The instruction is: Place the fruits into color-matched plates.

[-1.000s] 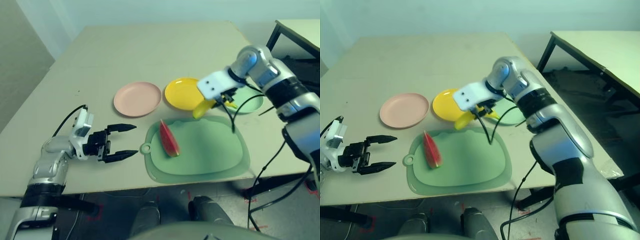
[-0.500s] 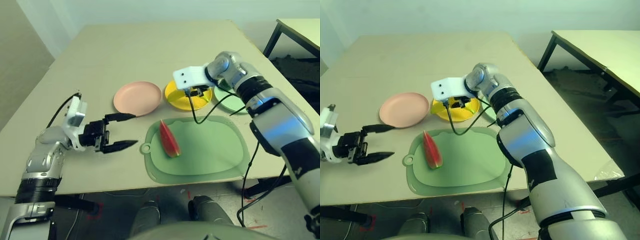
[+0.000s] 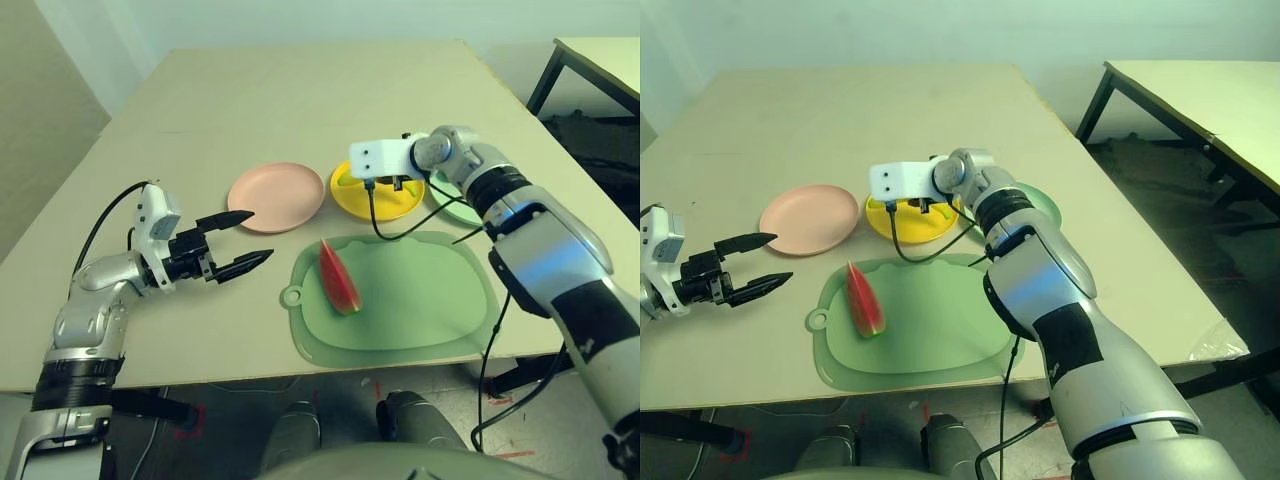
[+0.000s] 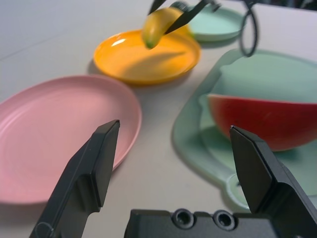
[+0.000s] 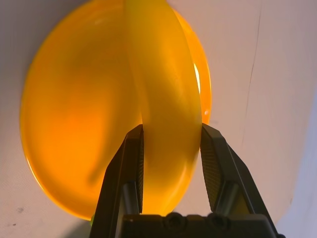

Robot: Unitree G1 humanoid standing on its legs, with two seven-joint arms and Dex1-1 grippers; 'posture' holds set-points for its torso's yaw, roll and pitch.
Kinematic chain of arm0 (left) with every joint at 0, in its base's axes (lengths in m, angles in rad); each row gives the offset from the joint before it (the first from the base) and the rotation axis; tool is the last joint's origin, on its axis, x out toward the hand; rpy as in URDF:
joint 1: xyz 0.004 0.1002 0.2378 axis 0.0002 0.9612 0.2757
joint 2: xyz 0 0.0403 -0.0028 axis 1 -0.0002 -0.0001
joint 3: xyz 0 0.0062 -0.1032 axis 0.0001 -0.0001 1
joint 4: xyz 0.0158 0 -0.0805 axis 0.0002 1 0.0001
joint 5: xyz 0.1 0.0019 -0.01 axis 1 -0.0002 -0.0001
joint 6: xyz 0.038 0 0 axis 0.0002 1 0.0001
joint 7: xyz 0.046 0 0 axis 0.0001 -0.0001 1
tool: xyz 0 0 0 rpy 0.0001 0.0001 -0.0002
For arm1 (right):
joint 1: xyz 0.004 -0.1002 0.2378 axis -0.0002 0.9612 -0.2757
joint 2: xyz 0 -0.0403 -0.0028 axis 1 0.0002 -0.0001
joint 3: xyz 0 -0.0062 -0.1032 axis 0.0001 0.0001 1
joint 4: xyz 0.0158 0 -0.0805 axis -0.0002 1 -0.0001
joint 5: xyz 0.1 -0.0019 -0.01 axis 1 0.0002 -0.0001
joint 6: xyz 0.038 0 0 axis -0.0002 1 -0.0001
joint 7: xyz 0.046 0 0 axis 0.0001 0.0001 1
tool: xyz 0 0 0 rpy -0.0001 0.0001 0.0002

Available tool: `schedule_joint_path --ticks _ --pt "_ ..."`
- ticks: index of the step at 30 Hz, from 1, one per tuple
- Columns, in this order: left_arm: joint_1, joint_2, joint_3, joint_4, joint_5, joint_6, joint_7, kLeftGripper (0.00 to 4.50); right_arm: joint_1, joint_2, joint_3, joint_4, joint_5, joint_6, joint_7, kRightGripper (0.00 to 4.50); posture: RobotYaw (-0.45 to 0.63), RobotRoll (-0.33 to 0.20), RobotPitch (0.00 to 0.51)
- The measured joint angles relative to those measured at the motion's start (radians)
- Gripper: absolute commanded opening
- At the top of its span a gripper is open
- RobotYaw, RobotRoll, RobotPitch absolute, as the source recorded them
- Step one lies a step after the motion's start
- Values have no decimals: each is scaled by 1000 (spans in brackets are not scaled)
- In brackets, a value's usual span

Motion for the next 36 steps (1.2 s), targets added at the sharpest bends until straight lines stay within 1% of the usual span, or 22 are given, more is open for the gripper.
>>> schedule_joint_path --ticks 2,3,7,9,10,15,19,23,26,27,28,31,32,36 --pt "-11 -8 -3 26 15 -13 5 4500 5 8 -1 0 -7 0 0 1636 -8 0 42" --pt "-16 -13 -3 41 17 -20 5 4500 7 12 -1 0 -11 -1 0 2356 -8 0 42" --pt "-28 -18 -6 104 32 -60 -12 4500 23 20 -6 0 -26 -2 0 3617 -9 0 44" --pt "-28 -20 -6 124 34 -73 -21 4500 30 20 -7 0 -31 -2 0 4392 -11 0 44" --pt "-28 -21 -6 129 34 -79 -26 4500 31 20 -8 0 -32 -2 0 4454 -11 0 44" --pt "-28 -22 -7 151 35 -101 -44 4500 39 5 -13 0 -34 -13 5 4454 -14 0 44" --pt "-28 -22 -7 151 33 -106 -62 4500 38 -27 -50 -6 -11 -38 69 4454 -22 0 45" --pt "-27 -22 -7 151 31 -110 -85 4500 37 -64 -125 -47 64 -47 181 4454 -27 0 47" --pt "-25 -23 -7 150 31 -114 -93 4500 42 -111 -212 -123 158 -10 280 4454 -33 0 50" --pt "-24 -23 -10 150 32 -120 -97 4500 59 -133 -245 -171 193 18 316 4454 -33 0 50" --pt "-22 -24 -12 150 33 -125 -100 4500 88 -154 -277 -230 229 54 348 4454 -39 0 50" --pt "-6 -28 -16 148 33 -128 -101 4500 238 -222 -351 -453 330 207 427 4454 -49 0 53" --pt "-3 -29 -17 147 32 -126 -101 4500 305 -241 -379 -552 369 278 449 4454 -49 0 53" --pt "-12 -27 -25 137 32 -119 -112 4500 611 -307 -496 -1006 586 612 514 4454 -78 0 51"
